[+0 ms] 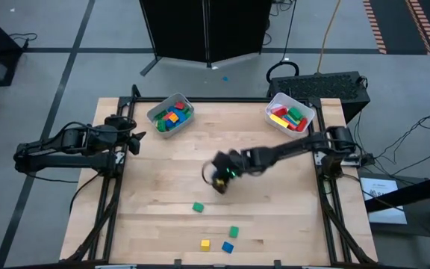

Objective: Sort blocks by size
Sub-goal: Put the 4 stud blue game piece into the gray bin, then put the half cylindrical green block into the gray bin

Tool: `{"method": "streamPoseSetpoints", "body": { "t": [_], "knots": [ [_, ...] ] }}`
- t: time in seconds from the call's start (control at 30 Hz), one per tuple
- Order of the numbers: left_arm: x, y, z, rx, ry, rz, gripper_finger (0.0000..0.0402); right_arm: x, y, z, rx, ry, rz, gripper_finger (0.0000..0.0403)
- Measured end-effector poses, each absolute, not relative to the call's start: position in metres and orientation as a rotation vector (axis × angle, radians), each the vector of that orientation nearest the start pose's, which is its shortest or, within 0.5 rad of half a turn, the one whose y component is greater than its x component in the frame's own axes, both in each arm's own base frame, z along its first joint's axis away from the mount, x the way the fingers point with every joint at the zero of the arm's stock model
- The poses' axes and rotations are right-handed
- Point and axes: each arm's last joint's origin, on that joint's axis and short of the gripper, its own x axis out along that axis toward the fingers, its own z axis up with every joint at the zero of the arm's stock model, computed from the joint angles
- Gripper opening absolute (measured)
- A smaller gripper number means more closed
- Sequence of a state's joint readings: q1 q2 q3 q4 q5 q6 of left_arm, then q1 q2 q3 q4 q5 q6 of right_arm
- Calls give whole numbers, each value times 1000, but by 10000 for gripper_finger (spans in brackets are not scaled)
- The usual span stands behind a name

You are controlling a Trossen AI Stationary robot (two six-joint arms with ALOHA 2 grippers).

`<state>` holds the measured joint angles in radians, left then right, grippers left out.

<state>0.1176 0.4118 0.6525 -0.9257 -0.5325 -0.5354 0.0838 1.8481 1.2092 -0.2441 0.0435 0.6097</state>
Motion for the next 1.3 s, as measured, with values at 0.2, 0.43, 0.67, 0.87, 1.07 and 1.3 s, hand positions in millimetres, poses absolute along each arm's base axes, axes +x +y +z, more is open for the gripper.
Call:
{"method": "streamPoseSetpoints", "body": {
  "t": [0.2,0.43,0.67,0.87,1.07,1.3],
  "knots": [
    [71,24,267,-347,489,803,281,437,-45,244,430,500,-320,116],
    [71,24,267,-350,487,807,281,509,-135,275,411,286,-416,116],
    [71,24,267,-350,488,809,281,544,-190,233,590,213,-422,155],
    [71,24,267,-349,492,808,281,537,-199,209,752,326,-413,283],
    [72,24,267,-346,496,808,281,524,-176,264,698,369,-170,272],
    [72,24,267,-348,497,803,281,471,-27,342,342,766,49,234]
  ]
}}
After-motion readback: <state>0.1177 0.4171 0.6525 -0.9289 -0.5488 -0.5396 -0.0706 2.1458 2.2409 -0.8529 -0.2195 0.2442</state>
